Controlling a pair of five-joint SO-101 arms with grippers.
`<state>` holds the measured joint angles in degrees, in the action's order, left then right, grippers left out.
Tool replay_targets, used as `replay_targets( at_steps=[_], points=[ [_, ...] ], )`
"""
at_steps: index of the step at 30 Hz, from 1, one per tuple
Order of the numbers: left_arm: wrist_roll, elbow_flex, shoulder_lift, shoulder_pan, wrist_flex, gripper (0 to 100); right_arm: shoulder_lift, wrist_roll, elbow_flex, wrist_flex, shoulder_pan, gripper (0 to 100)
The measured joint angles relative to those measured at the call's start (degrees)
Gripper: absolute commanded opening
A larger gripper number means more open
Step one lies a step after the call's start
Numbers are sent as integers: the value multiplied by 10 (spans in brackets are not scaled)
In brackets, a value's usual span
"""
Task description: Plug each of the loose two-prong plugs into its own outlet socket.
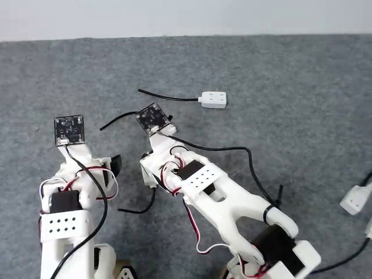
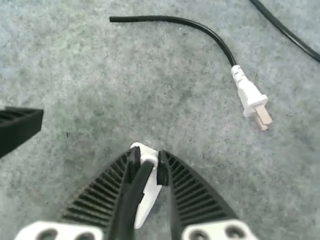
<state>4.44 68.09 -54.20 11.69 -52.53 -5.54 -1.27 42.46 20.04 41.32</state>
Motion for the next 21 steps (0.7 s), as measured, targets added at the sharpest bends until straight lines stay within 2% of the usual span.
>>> replay_targets(
  at_steps=[13, 15, 19, 21],
  points=[
    [-3, 11, -1, 0, 0, 258, 10, 90, -30, 56, 14, 17],
    [-3, 11, -1, 0, 0, 258, 13, 93, -30, 56, 14, 61],
    [-3, 11, -1, 0, 0, 258, 26, 95, -19, 67, 19, 214],
    [-3, 11, -1, 0, 0, 258, 25, 73, -24, 91, 17, 260]
  ],
)
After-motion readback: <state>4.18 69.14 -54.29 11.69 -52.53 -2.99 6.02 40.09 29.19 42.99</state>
